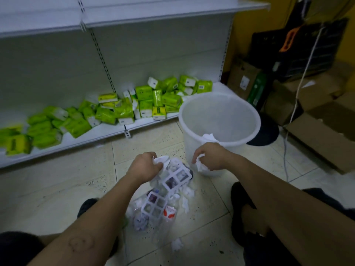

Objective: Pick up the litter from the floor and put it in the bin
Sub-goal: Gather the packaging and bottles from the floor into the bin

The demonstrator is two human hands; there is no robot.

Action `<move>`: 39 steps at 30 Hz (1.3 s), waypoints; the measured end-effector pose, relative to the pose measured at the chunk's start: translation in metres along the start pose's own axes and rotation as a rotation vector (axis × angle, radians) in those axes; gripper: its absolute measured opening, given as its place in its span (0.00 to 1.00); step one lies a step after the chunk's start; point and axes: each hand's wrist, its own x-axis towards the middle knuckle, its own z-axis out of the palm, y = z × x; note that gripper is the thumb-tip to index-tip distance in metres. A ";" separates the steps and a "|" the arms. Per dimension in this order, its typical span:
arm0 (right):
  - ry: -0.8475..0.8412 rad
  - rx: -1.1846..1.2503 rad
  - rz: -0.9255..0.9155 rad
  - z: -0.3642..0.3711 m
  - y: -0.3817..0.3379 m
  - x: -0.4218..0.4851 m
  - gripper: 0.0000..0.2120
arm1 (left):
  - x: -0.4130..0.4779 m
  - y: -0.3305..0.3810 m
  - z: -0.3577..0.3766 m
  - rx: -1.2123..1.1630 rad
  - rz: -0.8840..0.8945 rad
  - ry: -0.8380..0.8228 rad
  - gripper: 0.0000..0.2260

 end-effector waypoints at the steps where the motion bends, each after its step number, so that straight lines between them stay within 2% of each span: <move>1: 0.034 -0.019 -0.010 -0.008 0.000 -0.002 0.15 | -0.001 0.006 -0.004 -0.019 0.020 -0.002 0.09; 3: 0.088 -0.056 0.000 -0.021 0.001 -0.005 0.11 | 0.000 0.020 -0.012 -0.037 0.061 0.011 0.06; 5: 0.153 0.013 0.044 -0.034 0.002 -0.003 0.08 | 0.003 0.034 -0.019 -0.047 0.105 0.043 0.04; 8: 0.259 0.191 0.049 -0.048 0.009 0.005 0.09 | 0.012 0.059 -0.028 -0.077 0.160 0.078 0.04; 14: 0.466 0.379 0.093 -0.051 0.046 0.018 0.16 | 0.046 0.106 -0.034 -0.010 0.235 0.146 0.05; 21: 0.504 0.476 0.162 -0.066 0.086 0.034 0.12 | 0.094 0.156 -0.018 0.111 0.328 0.117 0.04; 25: 0.634 0.503 0.244 -0.070 0.121 0.040 0.08 | 0.122 0.182 0.012 0.149 0.370 0.101 0.07; 28: 0.701 0.522 0.269 -0.069 0.139 0.046 0.06 | 0.145 0.198 0.035 0.121 0.368 0.128 0.07; 33: 0.666 0.484 0.297 -0.060 0.159 0.061 0.03 | 0.178 0.211 0.058 0.085 0.343 0.221 0.08; 35: 0.653 0.508 0.318 -0.057 0.163 0.065 0.09 | 0.187 0.209 0.067 0.080 0.307 0.183 0.12; 39: 0.562 0.534 0.265 -0.051 0.162 0.071 0.27 | 0.190 0.195 0.085 0.118 0.273 -0.013 0.30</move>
